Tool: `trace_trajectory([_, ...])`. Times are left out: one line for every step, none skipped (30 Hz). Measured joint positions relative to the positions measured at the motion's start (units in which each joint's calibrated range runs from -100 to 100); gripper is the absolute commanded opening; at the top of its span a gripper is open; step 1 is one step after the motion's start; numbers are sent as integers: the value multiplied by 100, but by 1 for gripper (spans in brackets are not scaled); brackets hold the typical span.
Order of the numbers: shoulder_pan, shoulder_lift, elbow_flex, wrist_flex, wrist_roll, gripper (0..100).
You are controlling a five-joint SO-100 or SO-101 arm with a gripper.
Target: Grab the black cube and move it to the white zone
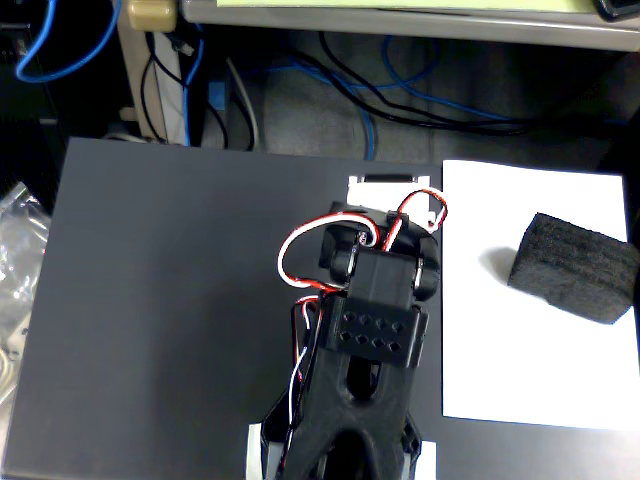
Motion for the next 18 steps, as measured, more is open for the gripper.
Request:
trace_trajectory([0, 0, 174, 0, 0, 2])
trace_trajectory([15, 0, 375, 0, 0, 2])
trace_trajectory([52, 0, 567, -9, -31, 2])
trace_trajectory([52, 0, 631, -34, -31, 2])
trace_trajectory([44, 0, 667, -43, -21, 2])
trace_trajectory([81, 0, 695, -43, 0, 2])
trace_trajectory([229, 0, 704, -43, -16, 2])
trace_trajectory([399, 0, 704, -43, -10, 2])
trace_trajectory([650, 0, 731, -43, -16, 2])
trace_trajectory([798, 0, 823, -60, -10, 2])
trace_trajectory([805, 0, 987, -111, -37, 2])
trace_trajectory([849, 0, 1088, -163, -37, 2])
trace_trajectory([857, 0, 1088, -171, -16, 2])
trace_trajectory([857, 0, 1088, -171, -5, 2])
trace_trajectory([842, 0, 1088, -171, -10, 2])
trace_trajectory([591, 0, 1088, -171, -10, 2])
trace_trajectory([318, 0, 1088, -171, -5, 2])
trace_trajectory([37, 0, 1088, -171, 0, 2])
